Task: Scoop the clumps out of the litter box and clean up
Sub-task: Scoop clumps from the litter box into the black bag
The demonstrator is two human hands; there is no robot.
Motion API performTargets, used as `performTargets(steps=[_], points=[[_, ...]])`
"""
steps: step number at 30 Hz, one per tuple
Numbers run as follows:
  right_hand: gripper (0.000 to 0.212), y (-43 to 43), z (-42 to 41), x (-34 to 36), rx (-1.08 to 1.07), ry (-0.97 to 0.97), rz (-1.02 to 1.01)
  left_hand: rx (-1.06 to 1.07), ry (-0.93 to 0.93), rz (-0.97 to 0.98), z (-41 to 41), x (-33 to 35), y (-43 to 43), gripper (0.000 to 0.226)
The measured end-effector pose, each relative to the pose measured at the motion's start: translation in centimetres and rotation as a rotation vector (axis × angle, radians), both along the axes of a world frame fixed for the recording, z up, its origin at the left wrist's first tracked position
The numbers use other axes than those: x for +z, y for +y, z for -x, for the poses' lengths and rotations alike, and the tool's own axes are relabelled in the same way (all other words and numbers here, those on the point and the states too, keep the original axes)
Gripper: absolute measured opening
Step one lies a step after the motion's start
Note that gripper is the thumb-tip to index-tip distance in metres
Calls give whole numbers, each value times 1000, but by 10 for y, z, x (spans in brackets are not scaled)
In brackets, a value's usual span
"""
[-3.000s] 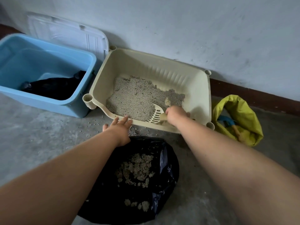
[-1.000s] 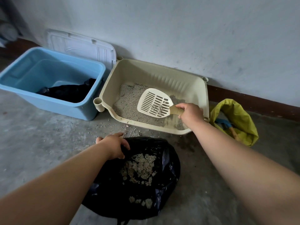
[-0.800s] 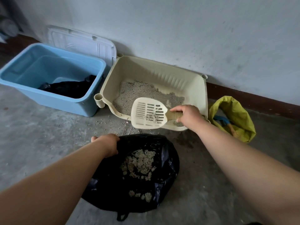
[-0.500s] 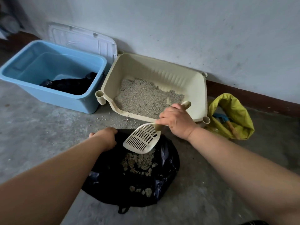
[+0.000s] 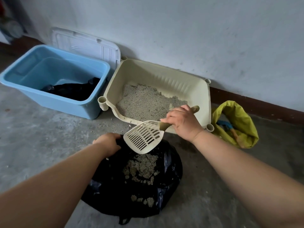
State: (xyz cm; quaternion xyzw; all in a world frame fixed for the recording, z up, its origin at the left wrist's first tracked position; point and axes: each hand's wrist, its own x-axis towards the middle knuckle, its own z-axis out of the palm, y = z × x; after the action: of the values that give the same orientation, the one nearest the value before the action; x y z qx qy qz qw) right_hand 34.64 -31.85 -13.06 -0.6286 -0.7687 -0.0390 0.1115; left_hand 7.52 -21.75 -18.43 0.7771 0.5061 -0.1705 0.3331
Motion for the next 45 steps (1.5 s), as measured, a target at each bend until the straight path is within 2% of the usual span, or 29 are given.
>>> performTargets(steps=[3, 7, 11, 15, 20, 24, 27, 33, 45], points=[[46, 8, -6, 4, -266, 28, 154, 33, -53, -11, -2, 2, 3, 28], [46, 32, -18, 11, -628, -31, 262, 46, -128, -57, -12, 7, 9, 28], [32, 62, -20, 15, -861, -11, 459, 9, -190, -146, -30, 13, 15, 51], [22, 86, -35, 25, -897, -179, 603, -133, -74, -215, -46, 22, 19, 75], [30, 101, -82, 28, -944, -254, 687, -224, 132, -219, -67, 19, 21, 81], [30, 111, -99, 9, -912, -260, 656, -265, 270, -175, -81, 15, 22, 80], [32, 121, -104, -11, -821, -256, 588, -317, 299, -104, -83, 5, 19, 81], [33, 142, -107, -43, -704, -148, 508, -358, 302, -116, -87, -6, 13, 83], [36, 187, -67, -81, -675, 228, 415, -358, 262, -43, -90, 1, 21, 80]])
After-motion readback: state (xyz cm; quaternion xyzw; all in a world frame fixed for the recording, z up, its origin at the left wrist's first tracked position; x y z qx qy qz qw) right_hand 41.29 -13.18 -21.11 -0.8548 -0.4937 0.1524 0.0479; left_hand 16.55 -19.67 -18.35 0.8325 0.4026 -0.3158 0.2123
